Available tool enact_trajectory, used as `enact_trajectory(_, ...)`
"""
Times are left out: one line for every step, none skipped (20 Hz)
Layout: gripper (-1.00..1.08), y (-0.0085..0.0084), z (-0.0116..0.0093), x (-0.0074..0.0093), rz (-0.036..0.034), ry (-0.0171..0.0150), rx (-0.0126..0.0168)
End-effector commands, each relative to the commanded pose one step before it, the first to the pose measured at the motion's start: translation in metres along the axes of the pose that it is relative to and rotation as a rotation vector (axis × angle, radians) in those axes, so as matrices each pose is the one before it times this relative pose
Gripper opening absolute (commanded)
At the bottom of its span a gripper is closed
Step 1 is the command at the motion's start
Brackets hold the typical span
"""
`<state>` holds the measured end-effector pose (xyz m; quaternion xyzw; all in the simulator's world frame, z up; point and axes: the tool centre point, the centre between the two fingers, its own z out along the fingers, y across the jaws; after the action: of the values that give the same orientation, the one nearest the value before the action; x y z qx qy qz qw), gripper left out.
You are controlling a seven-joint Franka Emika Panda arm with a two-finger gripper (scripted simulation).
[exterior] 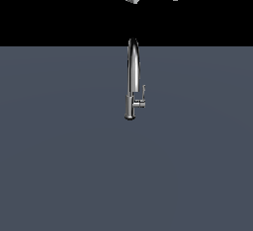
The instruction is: Turn on the faucet by rotating a designated handle.
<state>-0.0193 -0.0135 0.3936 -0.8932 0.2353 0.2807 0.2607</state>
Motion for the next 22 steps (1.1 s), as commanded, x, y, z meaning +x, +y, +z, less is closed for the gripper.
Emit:
enact_trajectory(-1.00,-0.00009,0.00046,0.01740,0.03638,-0.03580,0.03907)
enact_trajectory(-1.00,-0.00008,0.00016,0.00696,0.01473,-0.01432,0.01565)
enact_trajectory(-1.00,-0.00007,0.00015,0.00701,0.01485,-0.01444,0.01578)
enact_trajectory(-1.00,-0.00008,0.00015,0.00706,0.01497,-0.01456,0.01592)
enact_trajectory(-1.00,-0.00007,0.00014,0.00712,0.01511,-0.01470,0.01608)
enact_trajectory(-1.00,-0.00007,0.00014,0.00717,0.01525,-0.01484,0.01623)
enact_trajectory(-1.00,-0.00007,0.00014,0.00724,0.01540,-0.01499,0.01640)
enact_trajectory(-1.00,-0.00007,0.00013,0.00731,0.01558,-0.01515,0.01658)
enact_trajectory(-1.00,-0.00007,0.00013,0.00738,0.01576,-0.01532,0.01678)
enact_trajectory(-1.00,-0.00008,0.00013,0.00745,0.01594,-0.01549,0.01697)
enact_trajectory(-1.00,-0.00008,0.00012,0.00755,0.01616,-0.01569,0.01720)
enact_trajectory(-1.00,-0.00008,0.00012,0.00764,0.01638,-0.01589,0.01743)
enact_trajectory(-1.00,-0.00009,0.00012,0.00774,0.01662,-0.01610,0.01768)
enact_trajectory(-1.00,-0.00009,0.00012,0.00785,0.01688,-0.01633,0.01795)
enact_trajectory(-1.00,-0.00009,0.00011,0.00797,0.01716,-0.01658,0.01824)
enact_trajectory(-1.00,-0.00010,0.00012,0.00809,0.01745,-0.01683,0.01854)
enact_trajectory(-1.00,-0.00011,0.00012,0.00823,0.01779,-0.01712,0.01888)
enact_trajectory(-1.00,-0.00012,0.00012,0.00838,0.01814,-0.01743,0.01925)
enact_trajectory(-1.00,-0.00012,0.00012,0.00855,0.01853,-0.01776,0.01964)
enact_trajectory(-1.00,-0.00013,0.00013,0.00873,0.01894,-0.01811,0.02006)
enact_trajectory(-1.00,-0.00014,0.00014,0.00893,0.01941,-0.01850,0.02053)
enact_trajectory(-1.00,-0.00015,0.00015,0.00907,0.01974,-0.01876,0.02085)
